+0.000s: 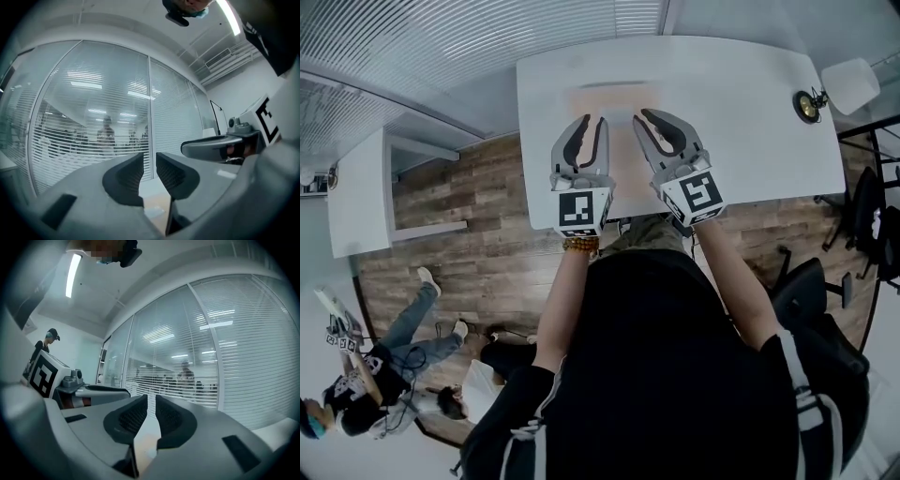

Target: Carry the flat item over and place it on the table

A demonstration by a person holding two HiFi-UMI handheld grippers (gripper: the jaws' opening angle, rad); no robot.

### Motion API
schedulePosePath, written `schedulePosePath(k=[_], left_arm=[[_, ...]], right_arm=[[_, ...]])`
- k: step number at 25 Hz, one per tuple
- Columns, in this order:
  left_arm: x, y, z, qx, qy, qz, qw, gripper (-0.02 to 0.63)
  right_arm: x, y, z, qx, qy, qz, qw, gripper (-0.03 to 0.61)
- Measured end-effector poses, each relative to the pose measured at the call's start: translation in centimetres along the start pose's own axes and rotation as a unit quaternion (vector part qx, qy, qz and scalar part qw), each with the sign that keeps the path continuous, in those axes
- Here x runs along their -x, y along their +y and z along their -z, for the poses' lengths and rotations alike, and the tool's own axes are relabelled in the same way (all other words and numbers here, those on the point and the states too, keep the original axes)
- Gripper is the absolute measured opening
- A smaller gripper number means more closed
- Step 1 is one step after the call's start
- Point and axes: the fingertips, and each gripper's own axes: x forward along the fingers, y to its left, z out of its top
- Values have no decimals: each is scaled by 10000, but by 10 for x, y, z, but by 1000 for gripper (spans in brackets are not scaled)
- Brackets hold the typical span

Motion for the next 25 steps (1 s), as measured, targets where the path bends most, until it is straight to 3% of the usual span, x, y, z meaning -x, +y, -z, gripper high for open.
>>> schedulePosePath(k=[12, 25], left_arm=[[11, 0, 8, -6, -44, -143, 9999, 25], [12, 10, 42, 124, 273, -134, 9995, 20]], right_arm=[[2, 10, 8, 153, 43, 43, 9999, 21], [-1, 16, 47, -15, 370, 49, 9993, 8]])
